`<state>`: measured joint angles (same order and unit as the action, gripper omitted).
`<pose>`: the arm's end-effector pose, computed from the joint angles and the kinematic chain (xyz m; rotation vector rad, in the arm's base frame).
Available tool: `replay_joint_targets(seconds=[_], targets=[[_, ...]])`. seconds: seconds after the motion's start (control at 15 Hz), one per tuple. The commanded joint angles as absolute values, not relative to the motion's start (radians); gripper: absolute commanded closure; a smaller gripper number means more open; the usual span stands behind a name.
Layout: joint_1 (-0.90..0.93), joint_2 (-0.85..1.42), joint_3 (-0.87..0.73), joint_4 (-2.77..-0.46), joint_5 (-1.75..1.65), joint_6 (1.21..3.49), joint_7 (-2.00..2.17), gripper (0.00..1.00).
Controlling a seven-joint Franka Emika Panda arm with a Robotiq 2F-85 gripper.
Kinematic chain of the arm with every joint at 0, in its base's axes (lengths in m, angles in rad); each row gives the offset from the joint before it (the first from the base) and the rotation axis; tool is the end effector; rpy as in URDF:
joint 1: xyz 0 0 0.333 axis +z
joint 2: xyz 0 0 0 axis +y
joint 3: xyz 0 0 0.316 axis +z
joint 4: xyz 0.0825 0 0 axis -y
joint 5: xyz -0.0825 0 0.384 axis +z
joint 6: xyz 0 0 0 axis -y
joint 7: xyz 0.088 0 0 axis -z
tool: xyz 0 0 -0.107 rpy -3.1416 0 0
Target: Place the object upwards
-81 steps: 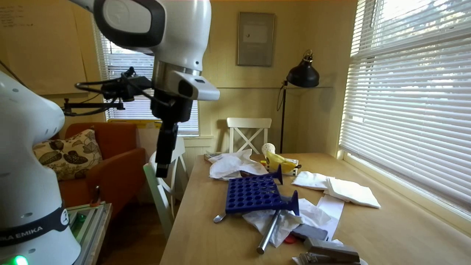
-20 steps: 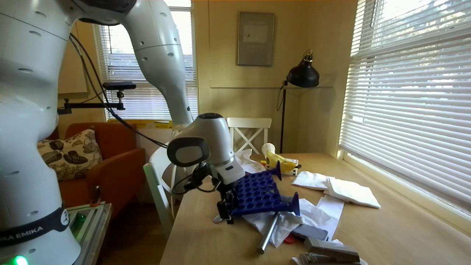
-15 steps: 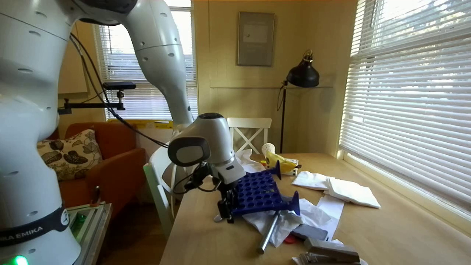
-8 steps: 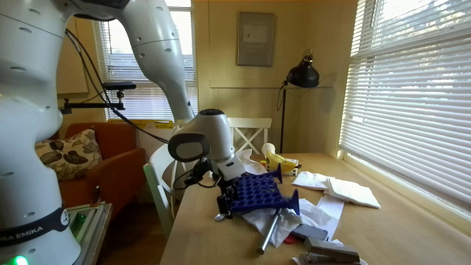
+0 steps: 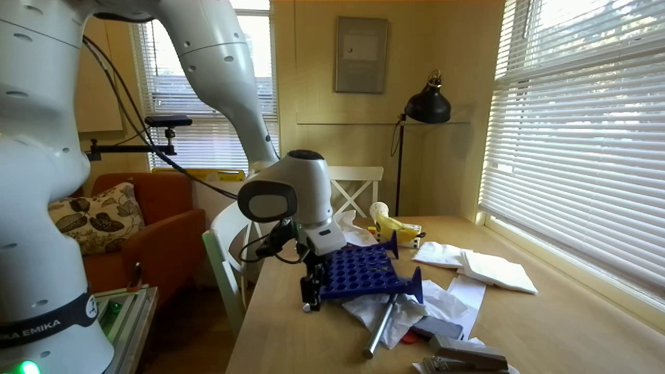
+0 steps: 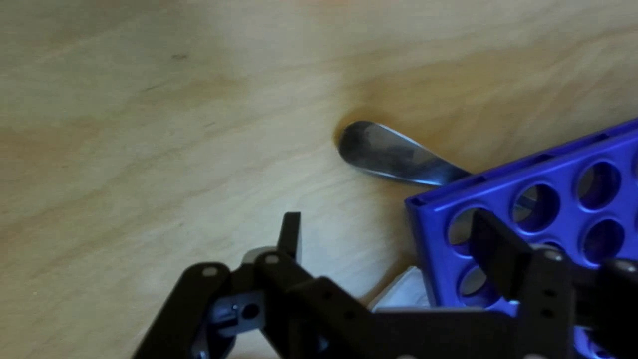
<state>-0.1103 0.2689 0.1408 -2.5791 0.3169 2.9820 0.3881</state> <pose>0.4524 -0.0044 0.1772 -2.8358 0.9949 -0.1569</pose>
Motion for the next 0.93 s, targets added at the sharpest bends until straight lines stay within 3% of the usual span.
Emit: replay_joint_targets(seconds=[0.0,0.33,0.53,0.87], targets=[[-0.118,0.263,0.158,-2.58,0.391,2.969,0.308,0.08],[-0.172,0.287,0.234,-2.574,0.429,2.994,0.236,0.21],[-0.127,0.288,0.177,-2.574,0.428,2.997,0.249,0.17],[-0.177,0.307,0.205,-2.564,0.421,3.035,0.248,0.2]])
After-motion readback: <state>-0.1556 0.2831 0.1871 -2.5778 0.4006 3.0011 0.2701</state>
